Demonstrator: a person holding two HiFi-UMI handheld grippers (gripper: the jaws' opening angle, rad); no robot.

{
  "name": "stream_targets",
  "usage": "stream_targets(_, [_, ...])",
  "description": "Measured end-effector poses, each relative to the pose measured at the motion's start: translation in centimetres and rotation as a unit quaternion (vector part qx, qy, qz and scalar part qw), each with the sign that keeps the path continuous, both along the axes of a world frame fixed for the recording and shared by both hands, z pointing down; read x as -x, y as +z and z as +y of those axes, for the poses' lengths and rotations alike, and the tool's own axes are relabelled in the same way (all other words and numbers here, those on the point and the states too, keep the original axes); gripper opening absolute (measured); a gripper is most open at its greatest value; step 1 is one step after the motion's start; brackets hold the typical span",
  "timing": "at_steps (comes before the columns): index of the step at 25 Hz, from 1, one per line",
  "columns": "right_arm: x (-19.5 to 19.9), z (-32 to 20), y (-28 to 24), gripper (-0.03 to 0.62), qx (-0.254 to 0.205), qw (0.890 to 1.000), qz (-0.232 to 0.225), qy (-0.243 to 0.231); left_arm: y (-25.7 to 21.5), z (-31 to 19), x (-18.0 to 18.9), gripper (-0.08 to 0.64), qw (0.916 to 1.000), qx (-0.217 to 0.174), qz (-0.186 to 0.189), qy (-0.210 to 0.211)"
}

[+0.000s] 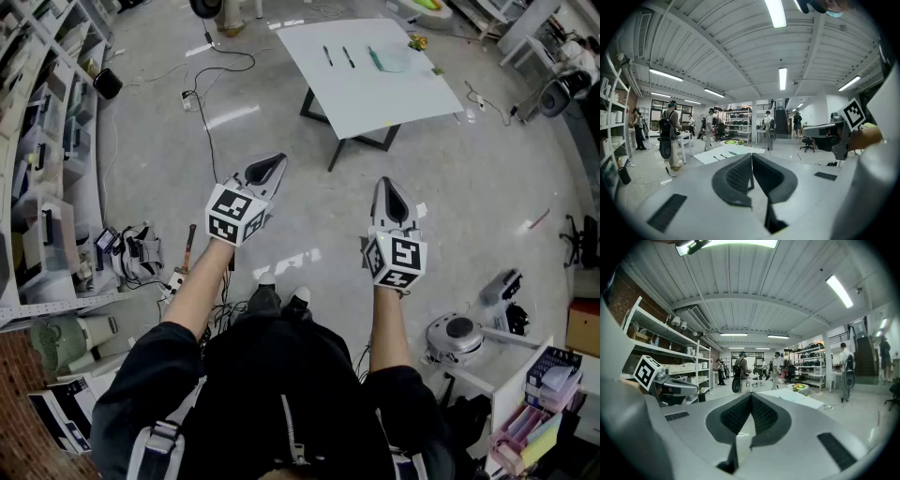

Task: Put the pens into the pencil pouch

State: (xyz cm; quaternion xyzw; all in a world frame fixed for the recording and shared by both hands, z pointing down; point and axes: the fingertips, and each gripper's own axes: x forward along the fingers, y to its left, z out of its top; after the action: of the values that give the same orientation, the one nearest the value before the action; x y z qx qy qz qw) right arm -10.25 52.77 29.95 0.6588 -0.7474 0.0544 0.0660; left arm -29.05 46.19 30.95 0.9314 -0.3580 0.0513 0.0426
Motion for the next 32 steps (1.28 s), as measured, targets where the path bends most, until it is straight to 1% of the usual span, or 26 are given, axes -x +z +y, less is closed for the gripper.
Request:
stream_targets(5, [0.5, 2.7, 0.7, 0.006, 0.004, 1.0, -0.015, 0.005, 0.4, 3.0, 0.2, 0.025, 1.0, 0.0, 0.003, 0.002])
stream_targets(8, [1.1, 3.6, 0.6, 0.006, 0.004, 1.0, -0.021, 0.014, 0.3, 4.0, 0.9, 0.025, 1.0, -0.004, 0.0, 0.004])
stream_targets(12, [2.3, 4.3, 0.5, 0.032, -0.001, 1.0, -0.021, 0.017, -0.2, 4.5, 1.9, 0.026, 0.9999, -0.01, 0.007, 0.006])
stream_targets(15, [3.0, 4.7, 0.4, 0.087, -0.004, 1.0, -0.015, 0.014, -0.5, 4.7, 2.5, 0.029, 0.9998, -0.017, 0.011, 0.004])
stream_targets(16, [3.2, 4.8, 0.5, 0.098, -0.003, 1.0, -0.014, 0.011, -0.5, 4.6, 2.7, 0.041, 0.9998, -0.018, 0.013, 0.002])
stream_targets(20, [3.2, 5.0, 0.8, 0.156, 0.002, 1.0, -0.009, 0.008, -0.2, 4.6, 2.8, 0.21, 0.9997, -0.009, 0.02, 0.005])
stream_targets(21, [3.1, 5.0, 0.9, 0.176, 0.0, 1.0, -0.009, 0.01, -0.2, 4.5, 2.9, 0.245, 0.9997, -0.008, 0.024, 0.007])
stream_targets(22, [3.1, 5.0, 0.9, 0.198, -0.002, 1.0, -0.008, 0.013, -0.2, 4.5, 2.9, 0.26, 0.9995, -0.006, 0.029, 0.01])
stream_targets(25, [2.6, 5.2, 0.9, 0.241, -0.006, 1.0, -0.006, 0.02, -0.2, 4.7, 2.8, 0.272, 0.9992, -0.002, 0.039, 0.014])
stream_targets(32, [1.5, 5.2, 1.1, 0.247, -0.005, 1.0, -0.005, 0.012, 0.6, 4.9, 1.3, 0.27, 0.9995, 0.005, 0.029, 0.012])
